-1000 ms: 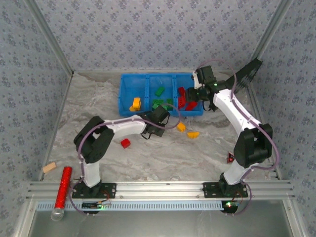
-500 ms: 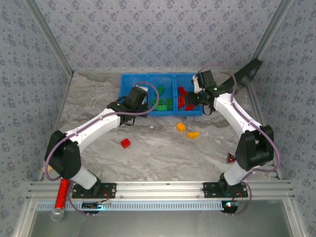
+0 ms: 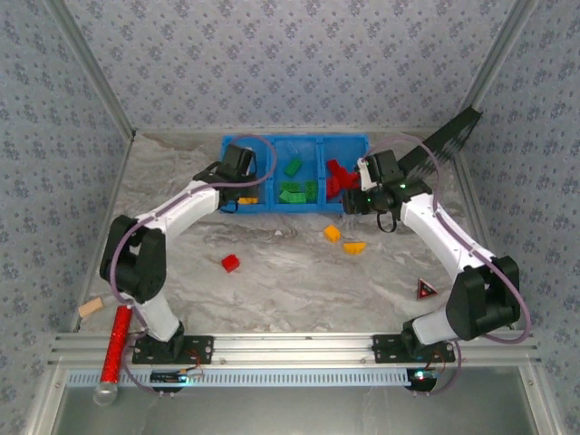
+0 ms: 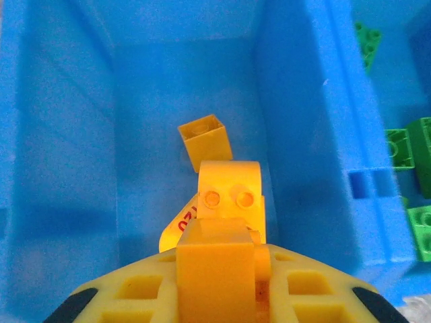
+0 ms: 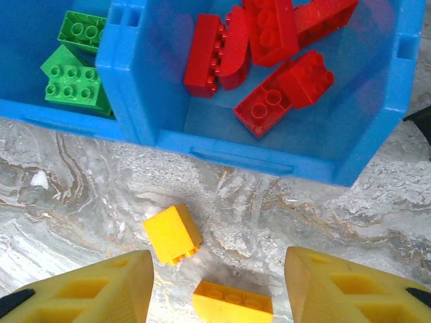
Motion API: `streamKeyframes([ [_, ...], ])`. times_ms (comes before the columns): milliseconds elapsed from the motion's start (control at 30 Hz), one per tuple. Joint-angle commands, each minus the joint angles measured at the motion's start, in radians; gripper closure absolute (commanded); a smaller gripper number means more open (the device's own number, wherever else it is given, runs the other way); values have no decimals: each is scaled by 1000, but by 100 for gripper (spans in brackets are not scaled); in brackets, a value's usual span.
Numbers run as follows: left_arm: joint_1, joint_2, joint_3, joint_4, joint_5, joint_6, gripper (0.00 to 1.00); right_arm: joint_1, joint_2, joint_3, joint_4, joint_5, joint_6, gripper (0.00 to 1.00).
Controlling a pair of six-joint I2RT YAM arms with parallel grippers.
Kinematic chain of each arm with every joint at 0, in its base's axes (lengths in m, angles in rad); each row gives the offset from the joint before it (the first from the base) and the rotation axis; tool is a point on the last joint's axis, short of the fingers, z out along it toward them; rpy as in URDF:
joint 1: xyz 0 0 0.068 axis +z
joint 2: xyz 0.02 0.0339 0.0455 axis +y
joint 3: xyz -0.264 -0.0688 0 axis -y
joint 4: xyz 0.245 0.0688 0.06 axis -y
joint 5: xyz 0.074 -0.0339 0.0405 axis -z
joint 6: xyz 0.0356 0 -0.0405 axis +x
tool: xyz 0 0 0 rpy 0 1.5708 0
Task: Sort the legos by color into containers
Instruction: Place the lego in the container.
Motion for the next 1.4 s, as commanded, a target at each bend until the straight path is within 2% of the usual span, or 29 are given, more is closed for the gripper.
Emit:
streamKeyframes([
  [0, 6, 31, 52, 22, 35, -12, 85, -8, -6, -6, 1, 1, -2, 44],
  [333, 32, 108, 90, 21, 42, -16, 82, -7, 15, 6, 2, -9, 3, 44],
  [700, 53, 131, 109, 5, 44, -22, 62, -7, -2, 15, -18, 3, 5, 44],
  [800, 59, 136, 108, 2, 42, -25, 53, -6, -8, 14, -22, 4, 6, 44],
  [1033, 62, 91, 102, 8, 35, -12, 46, -6, -28, 3, -28, 12, 8, 44],
  [1367, 61, -35, 93, -4, 47, 2, 43, -2, -54, 4, -37, 19, 11, 44],
])
